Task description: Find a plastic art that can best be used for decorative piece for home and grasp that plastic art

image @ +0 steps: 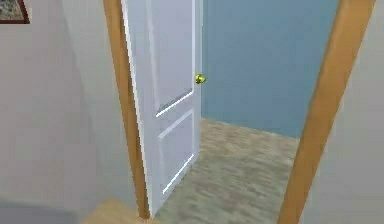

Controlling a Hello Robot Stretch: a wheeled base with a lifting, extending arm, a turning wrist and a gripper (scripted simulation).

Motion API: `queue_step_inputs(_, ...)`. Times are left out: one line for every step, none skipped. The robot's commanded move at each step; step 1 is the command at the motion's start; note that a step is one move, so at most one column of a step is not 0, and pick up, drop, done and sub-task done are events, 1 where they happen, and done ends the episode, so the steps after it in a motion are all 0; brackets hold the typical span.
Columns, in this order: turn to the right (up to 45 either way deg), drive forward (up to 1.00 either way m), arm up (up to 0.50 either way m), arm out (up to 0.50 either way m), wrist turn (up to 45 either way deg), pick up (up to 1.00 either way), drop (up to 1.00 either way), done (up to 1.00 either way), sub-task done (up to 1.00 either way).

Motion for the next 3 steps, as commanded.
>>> queue_step_inputs(0.0, 0.55, 0.0, 0.0, 0.0, 0.0, 0.0, 0.0, 0.0)
queue_step_inputs(21.0, 0.0, 0.0, 0.0, 0.0, 0.0, 0.0, 0.0, 0.0)
queue_step_inputs(0.0, 0.45, 0.0, 0.0, 0.0, 0.0, 0.0, 0.0, 0.0)
